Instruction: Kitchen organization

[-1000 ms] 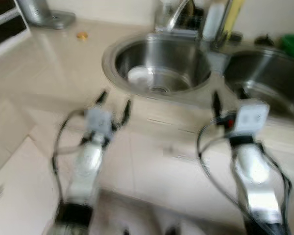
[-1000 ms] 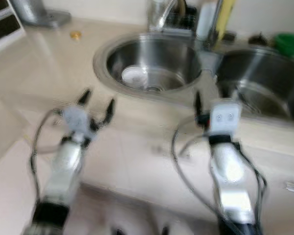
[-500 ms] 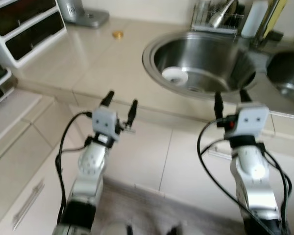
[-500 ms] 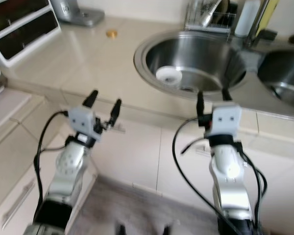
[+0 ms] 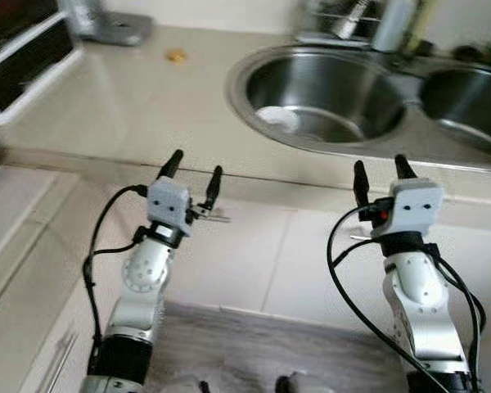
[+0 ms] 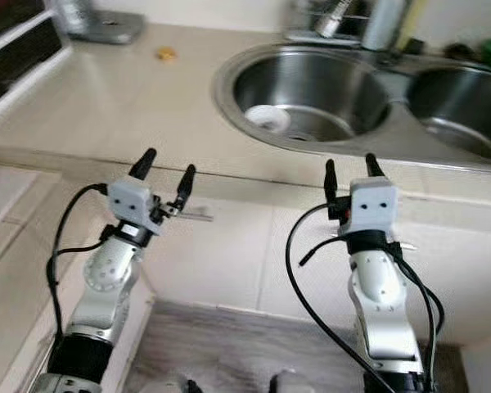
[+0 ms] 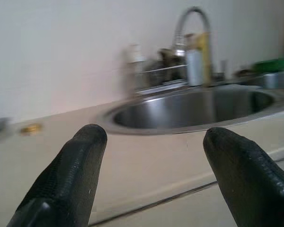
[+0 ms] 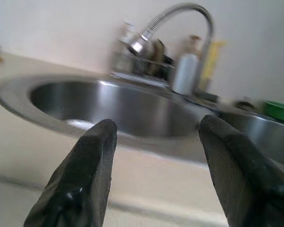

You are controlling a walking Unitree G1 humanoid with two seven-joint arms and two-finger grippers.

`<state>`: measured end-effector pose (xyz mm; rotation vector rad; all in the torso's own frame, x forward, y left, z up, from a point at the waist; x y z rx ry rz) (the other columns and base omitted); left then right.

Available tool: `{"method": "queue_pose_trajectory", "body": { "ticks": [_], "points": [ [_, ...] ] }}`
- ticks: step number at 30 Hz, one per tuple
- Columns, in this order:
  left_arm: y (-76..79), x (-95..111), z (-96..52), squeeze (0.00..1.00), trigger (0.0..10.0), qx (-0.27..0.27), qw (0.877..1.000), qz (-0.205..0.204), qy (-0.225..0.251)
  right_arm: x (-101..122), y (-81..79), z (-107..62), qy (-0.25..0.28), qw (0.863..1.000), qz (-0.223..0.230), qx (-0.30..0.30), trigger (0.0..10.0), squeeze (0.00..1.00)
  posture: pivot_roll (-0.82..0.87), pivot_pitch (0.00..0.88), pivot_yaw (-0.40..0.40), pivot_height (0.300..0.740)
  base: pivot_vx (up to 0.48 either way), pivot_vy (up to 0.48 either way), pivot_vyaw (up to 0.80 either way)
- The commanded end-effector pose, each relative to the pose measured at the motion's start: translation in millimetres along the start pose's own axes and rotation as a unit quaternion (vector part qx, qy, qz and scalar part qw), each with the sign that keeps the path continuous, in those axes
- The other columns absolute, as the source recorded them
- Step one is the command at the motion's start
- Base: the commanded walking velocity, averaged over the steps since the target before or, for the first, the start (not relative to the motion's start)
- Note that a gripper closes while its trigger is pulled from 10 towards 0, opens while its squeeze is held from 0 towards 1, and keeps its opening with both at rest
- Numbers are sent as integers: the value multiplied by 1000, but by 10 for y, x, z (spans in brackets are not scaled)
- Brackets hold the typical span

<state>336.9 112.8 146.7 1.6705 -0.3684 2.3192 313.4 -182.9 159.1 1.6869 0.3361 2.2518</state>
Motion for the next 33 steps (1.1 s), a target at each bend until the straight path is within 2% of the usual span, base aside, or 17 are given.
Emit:
{"method": "queue_pose_trajectory", "body": {
  "ticks": [1, 8, 12, 14, 15, 22, 23, 29, 33],
  "points": [
    [-2, 0, 1, 0, 10000, -6, 1000, 16, -3, 69, 3, -21, 15, 1000, -9, 4, 10000, 0, 58, 0, -32, 740, 0, 0, -800],
    [137, -47, -6, 0, 10000, -40, 999, 28, -14, 48, -79, -95, 8, 1000, -12, 15, 10000, 0, 53, 0, -29, 740, 0, 0, -800],
    [162, -132, -13, 0, 10000, -47, 998, 23, -35, -95, -236, -235, -20, 998, -30, 59, 10000, 0, 50, 0, -24, 740, 0, 0, -800],
    [181, -156, -20, 0, 10000, -51, 998, 20, -41, -141, -257, -273, -32, 997, -32, 65, 10000, 0, 47, 0, -24, 740, 0, 0, -800],
    [215, -213, -40, 0, 10000, -57, 997, 18, -55, -242, -265, -336, -57, 995, -40, 69, 10000, 0, 44, 0, -24, 740, 0, 0, -800],
    [245, -321, -70, 0, 10000, -66, 994, 22, -79, -398, -228, -398, -90, 993, -39, 68, 10000, 0, 42, 0, -21, 740, 0, 0, -800],
    [231, -339, -67, 0, 10000, -65, 994, 22, -83, -509, -213, -421, -112, 992, -26, 61, 10000, 0, 43, 0, -16, 740, 0, 0, -781],
    [224, -348, -71, 0, 10000, -66, 994, 22, -88, -532, -237, -421, -117, 991, -24, 63, 10000, 0, 44, 0, -13, 740, 0, 0, -781],
    [226, -376, -82, 0, 10000, -66, 993, 22, -94, -631, -277, -437, -144, 986, -29, 75, 10000, 0, 40, 0, -13, 740, 0, 0, -781]
  ]
}}
Point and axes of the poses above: a point about 5 cm out from each wrist's last joint towards the gripper, its own z axis pointing out of the wrist towards the gripper, its own x axis along the axis of the wrist's last joint, y = z × x, the point moved 6 cm from there along z, pointing out of the wrist towards the gripper, and after that the axes turned 11 degrees about -z, right-handed, at the moved point
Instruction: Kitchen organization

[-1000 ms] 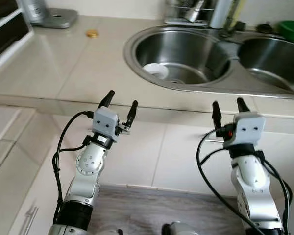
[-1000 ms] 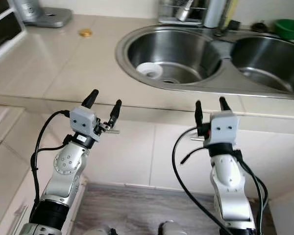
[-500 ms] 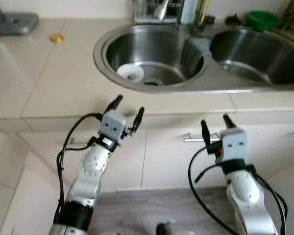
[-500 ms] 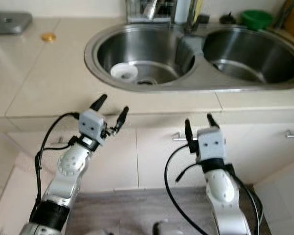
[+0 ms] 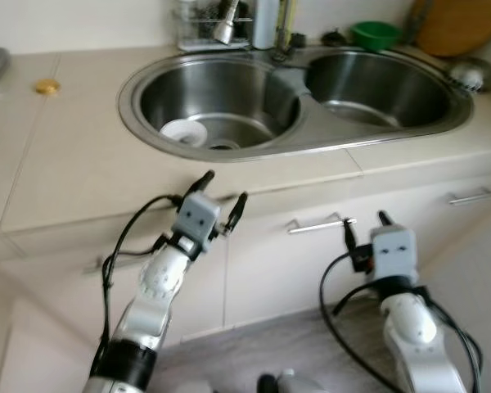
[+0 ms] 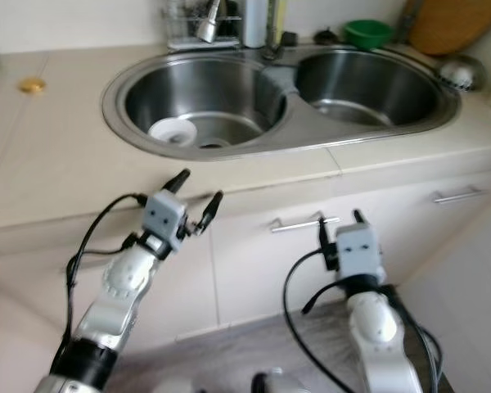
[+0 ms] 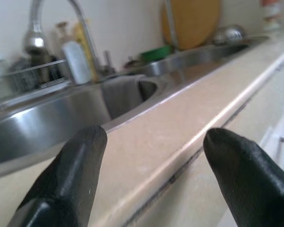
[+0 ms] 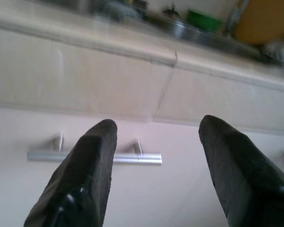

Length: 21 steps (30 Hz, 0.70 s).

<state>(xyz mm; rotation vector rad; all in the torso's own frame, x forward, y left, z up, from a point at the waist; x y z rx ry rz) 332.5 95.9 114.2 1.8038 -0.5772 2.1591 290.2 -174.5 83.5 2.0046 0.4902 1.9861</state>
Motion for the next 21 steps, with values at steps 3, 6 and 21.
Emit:
{"method": "queue_pose_trajectory", "body": {
  "ticks": [3, 6, 21],
  "points": [
    [51, -102, 9, 0, 10000, -7, 1000, -4, -24, -139, 34, 19, -36, 999, -11, 1, 10000, 0, 42, 0, -16, 740, 0, 0, -777],
    [55, -138, -2, 0, 10000, -5, 999, -3, -32, -153, 31, 19, -40, 999, -13, 2, 10000, 0, 42, 0, -17, 740, 0, 0, -775],
    [110, -394, -39, 0, 10000, -12, 995, -11, -94, -233, 6, 25, -61, 998, -16, 11, 10000, 0, 40, 0, -20, 740, 0, 0, -777]
  ]
}}
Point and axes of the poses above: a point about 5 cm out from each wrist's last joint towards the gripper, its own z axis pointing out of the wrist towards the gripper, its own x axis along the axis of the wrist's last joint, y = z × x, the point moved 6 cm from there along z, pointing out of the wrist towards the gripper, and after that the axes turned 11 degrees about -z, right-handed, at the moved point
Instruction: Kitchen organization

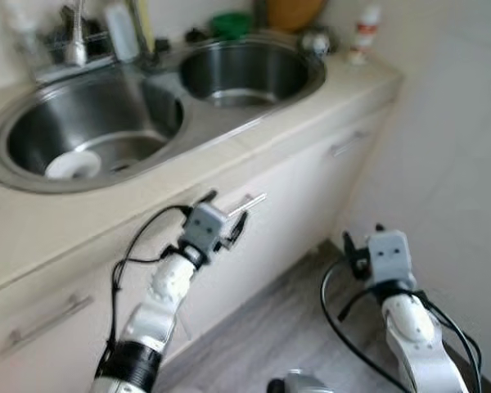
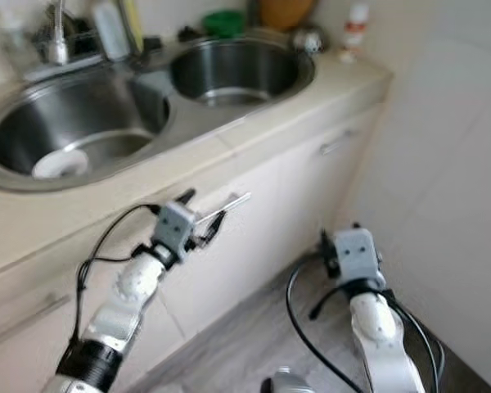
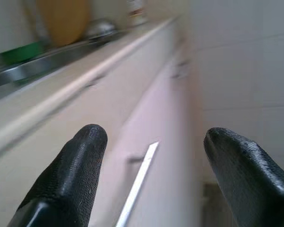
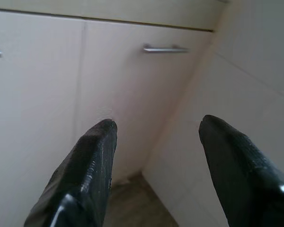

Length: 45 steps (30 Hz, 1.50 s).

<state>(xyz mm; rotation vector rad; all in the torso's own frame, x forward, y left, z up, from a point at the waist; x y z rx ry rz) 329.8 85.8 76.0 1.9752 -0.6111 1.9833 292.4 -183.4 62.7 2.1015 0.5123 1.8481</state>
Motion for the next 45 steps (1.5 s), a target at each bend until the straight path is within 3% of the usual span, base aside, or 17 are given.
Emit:
{"method": "queue_pose_trajectory", "body": {
  "ticks": [1, 13, 25, 36, 45],
  "points": [
    [-41, -35, -3, 0, 10000, 4, 1000, 3, -12, -11, 11, 5, -5, 1000, -3, 0, 10000, 0, 40, 0, -20, 740, 0, 0, -781],
    [-58, -19, 17, 0, 10000, 7, 1000, 0, -14, -11, 18, 39, -10, 1000, -2, 2, 10000, 0, 35, 0, -15, 740, 0, 0, -776],
    [-68, -19, 35, 0, 10000, 4, 1000, 6, -18, -27, 9, 73, -19, 1000, -8, 5, 10000, 0, 34, 0, -10, 740, 0, -176, 0],
    [-73, 28, 28, 0, 10000, 6, 1000, -5, -5, -50, 37, 81, -27, 1000, 5, -2, 10000, 0, 34, 0, -10, 740, 0, -131, -800],
    [-70, 34, 27, 0, 10000, 6, 1000, -7, -4, -54, 58, 80, -29, 1000, 7, -8, 10000, 0, 34, 2, -12, 740, 0, 0, -267]
  ]
}}
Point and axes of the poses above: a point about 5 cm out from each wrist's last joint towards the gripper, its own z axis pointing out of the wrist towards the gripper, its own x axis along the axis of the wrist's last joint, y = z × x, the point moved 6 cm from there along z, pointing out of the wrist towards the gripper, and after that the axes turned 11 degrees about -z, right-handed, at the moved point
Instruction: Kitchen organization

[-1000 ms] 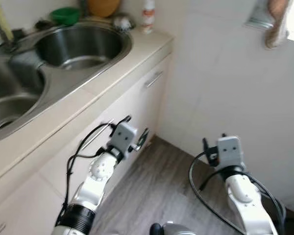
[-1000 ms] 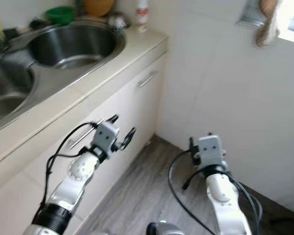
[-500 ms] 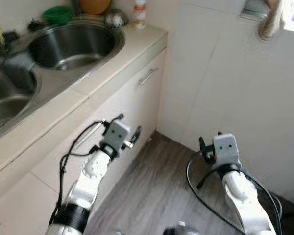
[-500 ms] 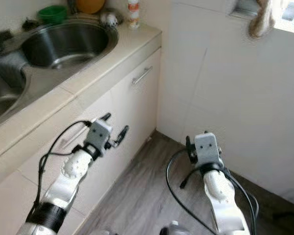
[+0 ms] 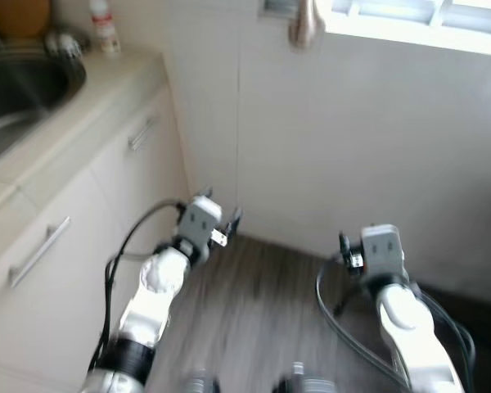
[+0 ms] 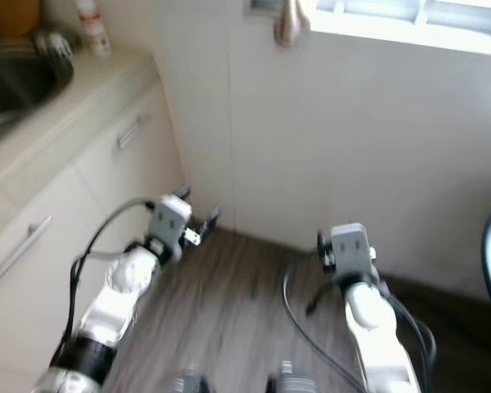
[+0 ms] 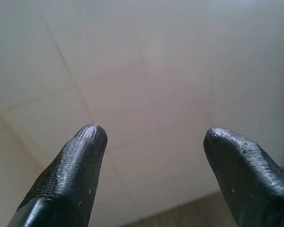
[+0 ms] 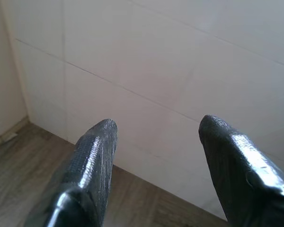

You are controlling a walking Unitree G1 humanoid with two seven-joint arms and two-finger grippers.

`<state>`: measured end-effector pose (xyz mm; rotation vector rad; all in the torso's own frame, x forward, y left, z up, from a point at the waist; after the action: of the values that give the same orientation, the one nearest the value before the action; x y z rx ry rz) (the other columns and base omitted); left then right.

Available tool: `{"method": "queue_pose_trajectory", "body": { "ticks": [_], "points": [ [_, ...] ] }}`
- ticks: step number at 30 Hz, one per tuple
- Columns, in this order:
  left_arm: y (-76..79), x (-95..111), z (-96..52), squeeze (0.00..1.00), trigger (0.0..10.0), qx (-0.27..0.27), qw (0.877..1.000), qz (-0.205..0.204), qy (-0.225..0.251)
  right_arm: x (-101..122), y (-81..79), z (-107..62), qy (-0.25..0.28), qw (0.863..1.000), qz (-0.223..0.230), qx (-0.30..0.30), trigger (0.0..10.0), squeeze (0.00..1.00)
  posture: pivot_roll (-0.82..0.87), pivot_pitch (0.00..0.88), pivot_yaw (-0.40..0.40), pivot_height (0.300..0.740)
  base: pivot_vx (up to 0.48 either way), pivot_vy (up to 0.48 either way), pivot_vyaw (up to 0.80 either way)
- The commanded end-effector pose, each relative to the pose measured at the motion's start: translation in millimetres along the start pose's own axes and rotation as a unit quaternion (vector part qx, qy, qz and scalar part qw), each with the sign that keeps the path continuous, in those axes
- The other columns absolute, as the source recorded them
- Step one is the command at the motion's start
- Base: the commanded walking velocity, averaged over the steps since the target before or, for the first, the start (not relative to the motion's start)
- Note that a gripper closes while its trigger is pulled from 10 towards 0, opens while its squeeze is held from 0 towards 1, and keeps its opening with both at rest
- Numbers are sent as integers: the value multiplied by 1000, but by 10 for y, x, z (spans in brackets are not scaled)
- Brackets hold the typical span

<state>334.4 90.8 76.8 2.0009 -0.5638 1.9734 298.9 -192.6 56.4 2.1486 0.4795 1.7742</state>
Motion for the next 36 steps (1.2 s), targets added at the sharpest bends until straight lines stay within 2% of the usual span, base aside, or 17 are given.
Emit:
{"method": "queue_pose_trajectory", "body": {
  "ticks": [1, 16, 27, 28, 29, 31, 36],
  "points": [
    [-2, 33, 10, 0, 10000, -6, 1000, 6, 3, 37, 0, 6, 4, 1000, 4, -1, 10000, 0, 34, 2, -12, 740, 0, 0, -800],
    [-1, 24, 14, 0, 10000, -8, 1000, 14, -2, 54, 8, 11, 7, 1000, 1, -4, 10000, 0, 32, 0, -11, 740, 0, 0, -800],
    [1, 17, 13, 0, 10000, -7, 1000, 15, 0, 154, 23, 1, 35, 999, -19, -13, 10000, 0, 32, 0, -10, 740, 0, -480, 0],
    [-1, 32, 11, 0, 10000, -6, 1000, 6, 5, 181, 40, -2, 42, 999, -24, -19, 10000, 0, 34, 0, -10, 740, 0, 0, 0],
    [-9, 40, 7, 0, 10000, -4, 1000, 3, 7, 292, 114, -15, 71, 995, -53, -43, 10000, 0, 35, 0, -10, 740, 0, 0, 0],
    [-10, 43, 4, 0, 10000, -4, 1000, 4, 7, 340, 163, -26, 82, 993, -64, -61, 10000, 0, 35, 0, -11, 740, 0, 0, 0],
    [-6, 37, -2, 0, 10000, -4, 1000, 4, 7, 270, 205, -10, 64, 994, -60, -72, 10000, 0, 37, 0, -13, 740, 0, 0, 0]
  ]
}}
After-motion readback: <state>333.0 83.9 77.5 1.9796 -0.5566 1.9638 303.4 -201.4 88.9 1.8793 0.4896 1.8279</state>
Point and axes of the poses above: a point about 5 cm out from each wrist's last joint towards the gripper, its own z axis pointing out of the wrist towards the gripper, its own x axis along the axis of the wrist's last joint, y = z × x, the point moved 6 cm from there along z, pointing out of the wrist towards the gripper, and after that the axes turned 11 degrees about -z, right-handed, at the moved point
